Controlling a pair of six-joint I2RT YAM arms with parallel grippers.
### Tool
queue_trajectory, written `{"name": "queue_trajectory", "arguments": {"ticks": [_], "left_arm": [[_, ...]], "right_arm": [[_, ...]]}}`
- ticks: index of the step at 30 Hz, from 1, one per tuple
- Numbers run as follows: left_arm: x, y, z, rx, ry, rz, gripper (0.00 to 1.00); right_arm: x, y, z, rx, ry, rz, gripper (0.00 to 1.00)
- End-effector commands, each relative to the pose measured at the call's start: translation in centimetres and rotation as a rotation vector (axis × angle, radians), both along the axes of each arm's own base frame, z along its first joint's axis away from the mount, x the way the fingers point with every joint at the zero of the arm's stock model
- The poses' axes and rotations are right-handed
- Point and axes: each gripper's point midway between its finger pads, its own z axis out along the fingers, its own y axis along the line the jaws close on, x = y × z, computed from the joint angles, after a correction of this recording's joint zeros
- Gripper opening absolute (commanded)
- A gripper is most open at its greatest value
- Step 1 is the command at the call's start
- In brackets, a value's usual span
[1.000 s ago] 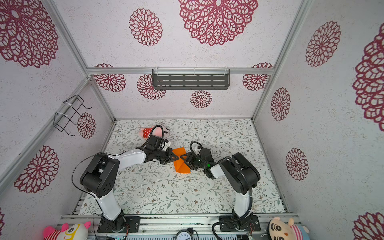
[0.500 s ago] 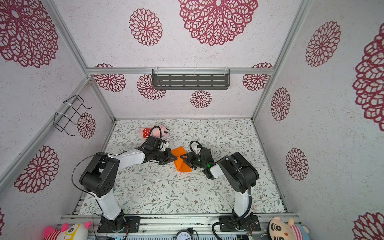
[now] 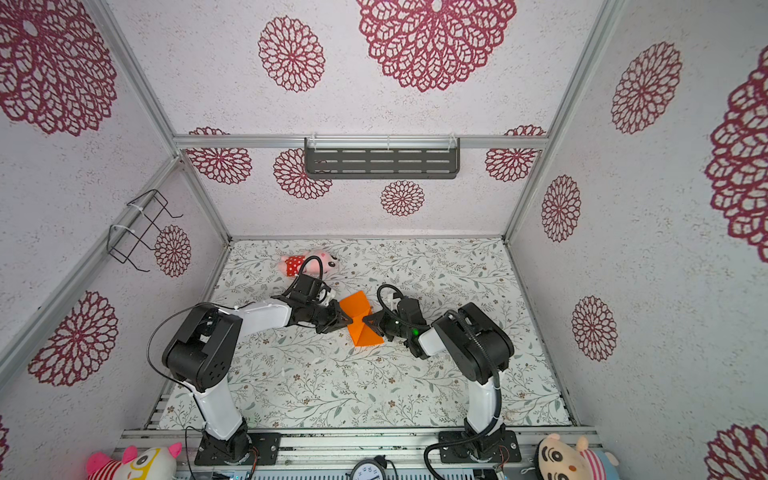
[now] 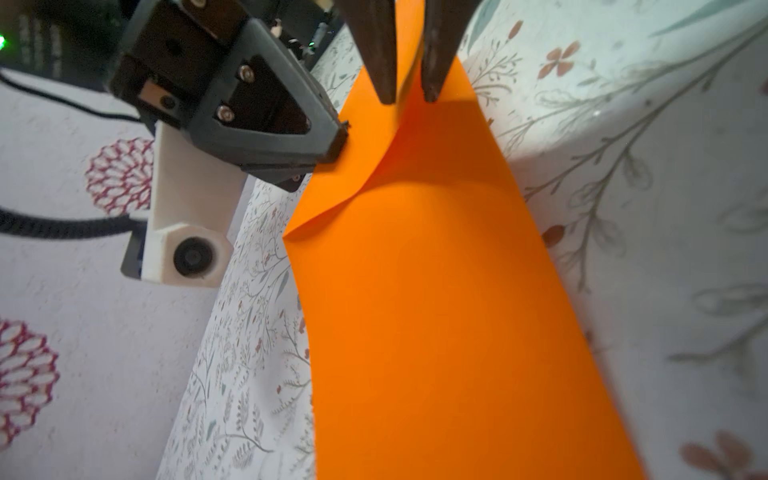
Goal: Fold a paper plane with a square sheet of paper (pick it up from the middle)
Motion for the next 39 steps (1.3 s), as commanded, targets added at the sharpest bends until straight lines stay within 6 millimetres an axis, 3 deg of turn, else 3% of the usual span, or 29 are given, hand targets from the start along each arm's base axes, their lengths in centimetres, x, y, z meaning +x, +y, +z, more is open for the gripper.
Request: {"name": "queue_trajectory", "arguments": {"ticks": [1,7,15,18,22,25,32,36,39], "left_arm": [[0.3,0.9,0.9,0.01,-0.014,0.062,0.38],[-0.3,0.0,3.3,-0.152,-0.032,0.119,0.79],[-0.5,-2.3,3.7,-0.3,-0.025,0.104,0.93],[-0.5,-3.2,3.7,-0.324,-0.027,0.08,0.86],[-0.5,-3.7,3.6,-0.338,-0.018,0.063,0.67],[-0.3,-3.5,3.7,-0.337,-0.022,0.07,0.52],[0.0,-2.8,4.1,-0.326,-0.048,0.085,0.33],[0.0,-2.5,3.9,-0.308,-0.046,0.089,0.21],[0.1,-2.2,3.8,-0.293,-0.051,0.092,0.13]], "right_arm": [[0.9,0.4,2.5,0.022,-0.074,-0.013,0.06],[1.5,0.2,4.7,0.073,-0.092,-0.059,0.06],[1.8,0.3,5.9,0.156,-0.06,-0.085,0.07],[1.8,0.4,5.9,0.177,-0.041,-0.092,0.07],[1.7,0.4,5.8,0.198,-0.017,-0.098,0.07],[1.7,0.3,5.5,0.196,-0.007,-0.104,0.07],[1.6,-0.1,4.5,0.175,0.009,-0.113,0.09],[1.5,-0.3,3.9,0.149,0.017,-0.113,0.15],[1.6,-0.9,3.7,0.122,0.008,-0.12,0.25]]}}
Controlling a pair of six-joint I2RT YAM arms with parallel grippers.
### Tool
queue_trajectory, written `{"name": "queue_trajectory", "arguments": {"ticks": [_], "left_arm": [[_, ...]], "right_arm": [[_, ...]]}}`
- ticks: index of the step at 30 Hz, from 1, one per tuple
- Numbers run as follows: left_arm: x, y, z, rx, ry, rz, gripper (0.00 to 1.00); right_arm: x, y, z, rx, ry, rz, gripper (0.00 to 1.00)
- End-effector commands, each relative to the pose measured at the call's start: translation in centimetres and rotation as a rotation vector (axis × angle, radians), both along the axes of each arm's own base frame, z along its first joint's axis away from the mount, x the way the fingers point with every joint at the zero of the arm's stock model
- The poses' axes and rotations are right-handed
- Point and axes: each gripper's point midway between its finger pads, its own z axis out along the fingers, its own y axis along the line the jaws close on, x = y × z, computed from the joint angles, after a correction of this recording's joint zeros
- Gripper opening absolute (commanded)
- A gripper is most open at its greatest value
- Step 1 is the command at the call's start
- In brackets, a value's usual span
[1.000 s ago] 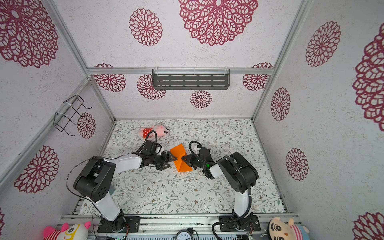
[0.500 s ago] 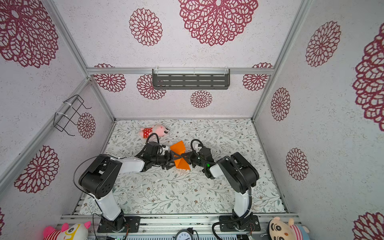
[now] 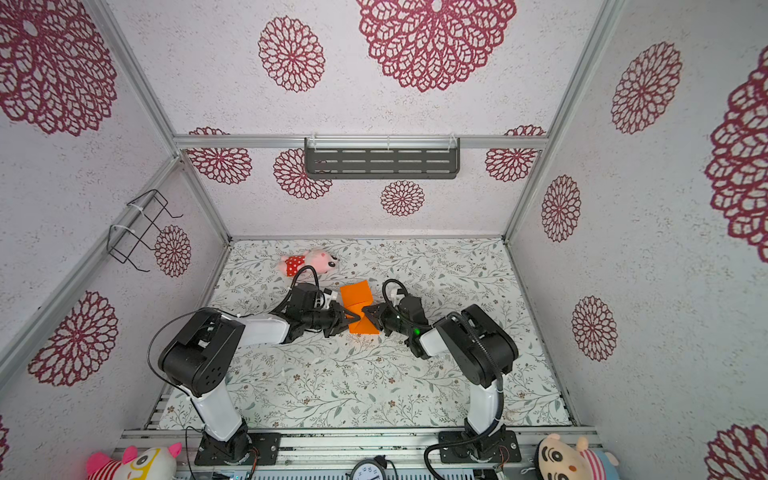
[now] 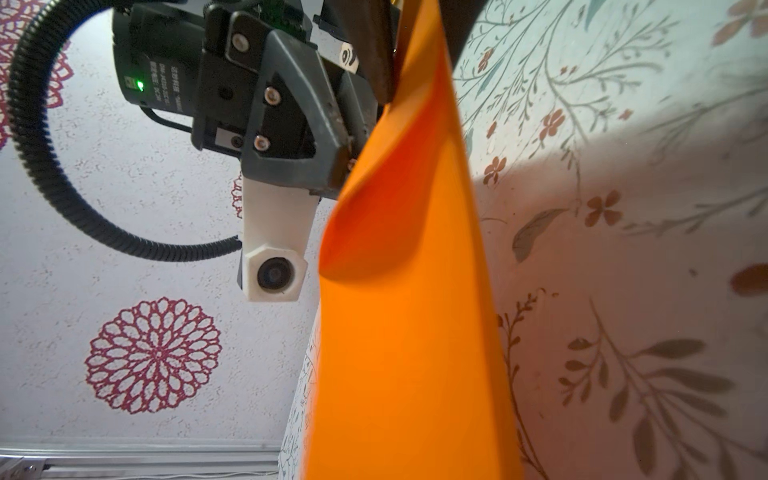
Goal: Fold a paper plane with a square sheet of paper (pick it up from the middle)
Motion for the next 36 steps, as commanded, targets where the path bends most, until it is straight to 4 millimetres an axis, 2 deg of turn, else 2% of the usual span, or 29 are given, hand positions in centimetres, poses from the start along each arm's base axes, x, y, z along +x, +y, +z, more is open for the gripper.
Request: {"name": "queue_trajectory", "arguments": {"ticks": [1,7,12,17,21,26,27,29,33,36], "left_arm": [[0.7,0.6,1.2,0.012,-0.039,0.016,0.11],[0.6,2.3,1.7,0.146,-0.063,-0.008,0.06],[-0.1,6.4,2.4,0.514,-0.089,-0.065,0.05],[-0.7,10.8,3.7,0.983,-0.112,-0.148,0.03],[-0.1,12.8,4.7,1.332,-0.149,-0.202,0.03],[0.6,12.5,4.1,1.575,-0.162,-0.275,0.04],[0.8,12.0,2.5,1.619,-0.143,-0.316,0.04],[1.0,11.0,1.5,1.662,-0.148,-0.358,0.06],[1.2,8.0,-0.9,1.611,-0.15,-0.415,0.12],[1.3,5.9,-2.2,1.524,-0.145,-0.438,0.23]], "right_arm": [[0.4,-0.9,0.7,-0.024,-0.041,-0.017,0.28],[1.0,-4.4,0.2,-0.21,-0.071,-0.069,0.55],[1.9,-8.9,1.2,-0.525,-0.134,-0.132,0.72],[2.5,-13.3,3.6,-0.759,-0.204,-0.23,0.78],[2.5,-15.7,5.5,-0.848,-0.244,-0.301,0.78],[1.7,-18.0,6.1,-0.892,-0.242,-0.378,0.78],[1.4,-18.4,6.1,-0.892,-0.234,-0.393,0.78],[1.0,-19.1,6.0,-0.887,-0.227,-0.417,0.78],[0.3,-19.8,5.6,-0.875,-0.21,-0.439,0.77],[-0.1,-20.0,5.1,-0.865,-0.191,-0.444,0.77]]}}
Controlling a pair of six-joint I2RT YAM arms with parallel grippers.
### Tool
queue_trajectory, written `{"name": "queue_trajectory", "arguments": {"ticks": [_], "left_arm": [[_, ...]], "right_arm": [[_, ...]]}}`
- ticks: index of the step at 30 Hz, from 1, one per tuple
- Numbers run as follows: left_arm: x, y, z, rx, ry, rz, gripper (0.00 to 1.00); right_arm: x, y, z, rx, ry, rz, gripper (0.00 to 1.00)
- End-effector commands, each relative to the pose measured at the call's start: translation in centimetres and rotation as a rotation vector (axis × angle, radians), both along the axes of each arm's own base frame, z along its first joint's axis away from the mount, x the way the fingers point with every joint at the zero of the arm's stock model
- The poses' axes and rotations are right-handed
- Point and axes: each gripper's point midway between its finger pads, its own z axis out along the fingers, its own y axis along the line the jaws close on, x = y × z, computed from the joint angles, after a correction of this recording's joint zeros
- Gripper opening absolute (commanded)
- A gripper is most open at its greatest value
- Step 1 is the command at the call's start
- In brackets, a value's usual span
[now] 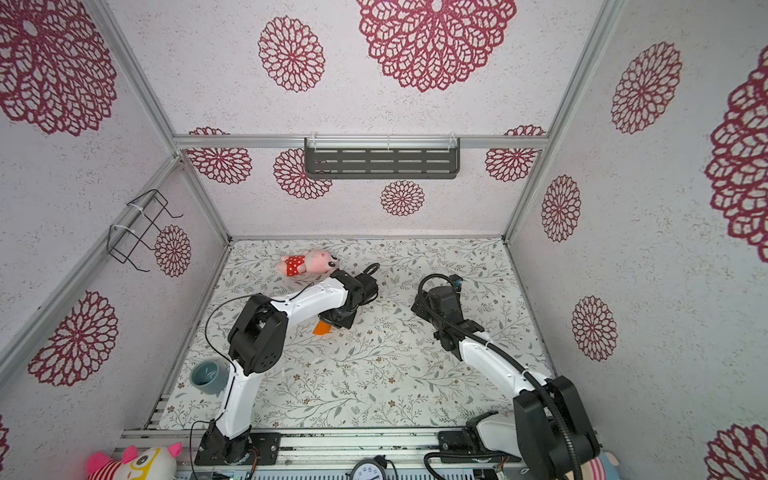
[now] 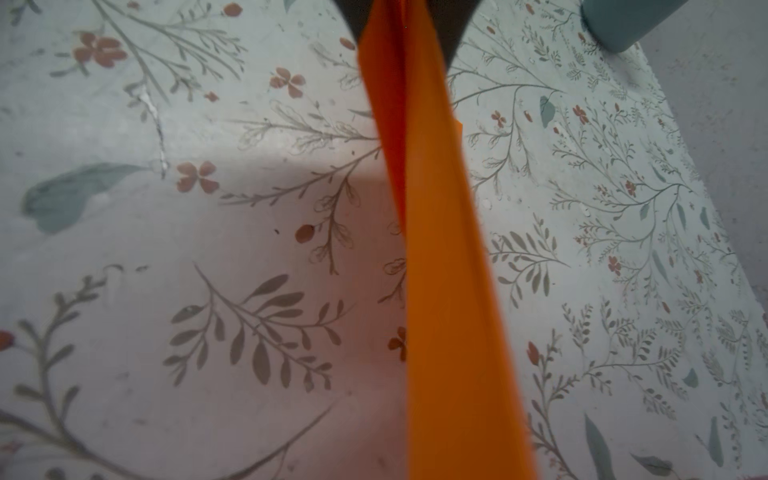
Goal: Fold a paper plane with a square sheet of paper (pick it up from the middle)
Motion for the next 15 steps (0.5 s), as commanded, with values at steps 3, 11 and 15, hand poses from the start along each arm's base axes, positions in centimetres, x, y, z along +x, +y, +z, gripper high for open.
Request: {"name": "queue_trajectory", "arguments": {"ticks": [3,11,15], "left_arm": [[0.3,-3.1,0.3,-0.135,0.015,-0.025,0.38],[-0.2,-5.7,2.3,-0.488,0.066,0.003,0.67],[0.4,-4.4,6.0,-0.675,-0.007,0.053,0.82]], "right_arm": [[-0.5,-1.0,0.1,0.015,-0.007,-0.047,0.77],[-0.2,0.6,-0.8,0.062,0.017,0.009,0.76],[0.7,4.4,-1.1,0.126,0.037,0.14,0.72]]}}
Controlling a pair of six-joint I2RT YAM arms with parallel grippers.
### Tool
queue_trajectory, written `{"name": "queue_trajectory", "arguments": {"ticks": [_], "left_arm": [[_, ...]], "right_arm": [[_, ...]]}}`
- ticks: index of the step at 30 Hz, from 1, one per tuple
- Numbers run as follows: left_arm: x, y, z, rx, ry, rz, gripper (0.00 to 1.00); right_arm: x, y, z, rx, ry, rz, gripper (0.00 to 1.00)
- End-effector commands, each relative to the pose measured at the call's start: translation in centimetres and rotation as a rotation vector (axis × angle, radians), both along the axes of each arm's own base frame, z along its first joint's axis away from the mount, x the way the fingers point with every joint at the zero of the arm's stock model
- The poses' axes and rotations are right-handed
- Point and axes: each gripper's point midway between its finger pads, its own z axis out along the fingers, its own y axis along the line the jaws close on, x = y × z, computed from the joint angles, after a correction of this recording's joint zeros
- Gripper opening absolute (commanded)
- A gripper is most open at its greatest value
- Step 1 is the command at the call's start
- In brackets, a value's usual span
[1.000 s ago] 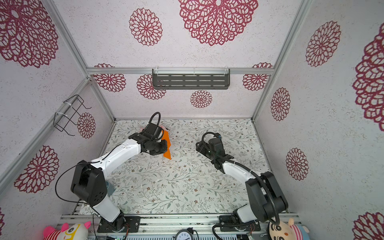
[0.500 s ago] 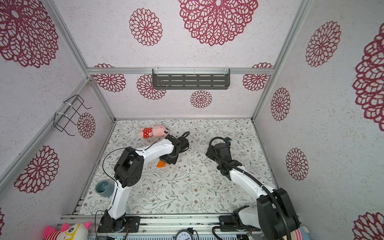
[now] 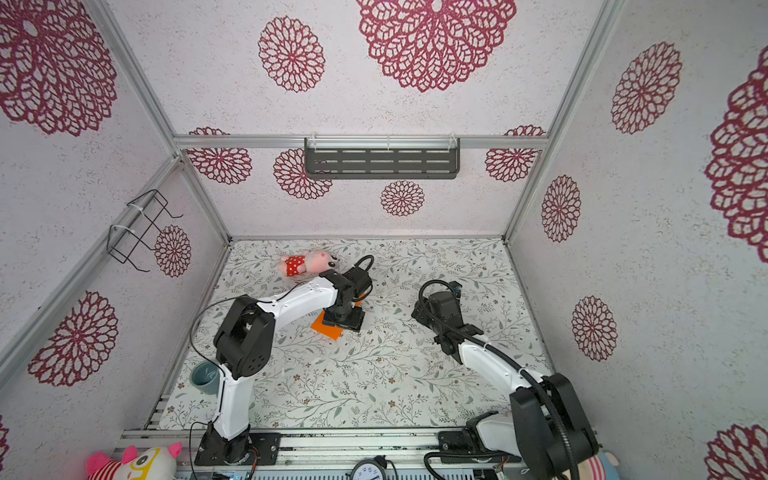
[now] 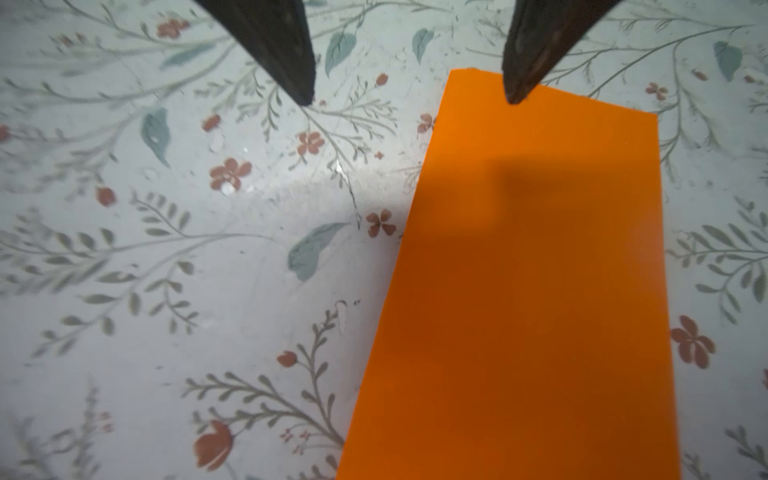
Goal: Fold a paper plane with a square sheet of paper (pick it up from the middle)
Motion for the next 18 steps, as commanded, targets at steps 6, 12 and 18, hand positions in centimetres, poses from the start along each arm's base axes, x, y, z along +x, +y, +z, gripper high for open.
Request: {"name": "queue_trajectory", "arguments": {"ticks": [6,12,18], "left_arm": [[3.4,6.3,7.3,-0.36,-0.217,0.294,0.98],[2.9,12.8,6.9,-0.365,-0.268,0.476,0.97],[2.3,15.4,6.6,-0.379,-0.284,0.552,0.97]], "right_arm": [[1.9,14.3,1.7,0.112,0.001,0.354,0.61],[1.1,25.2,-0.1,0.184,0.076,0.567,0.48],[0.7,29.1,-3.2,0.154,0.165,0.646,0.47]]}}
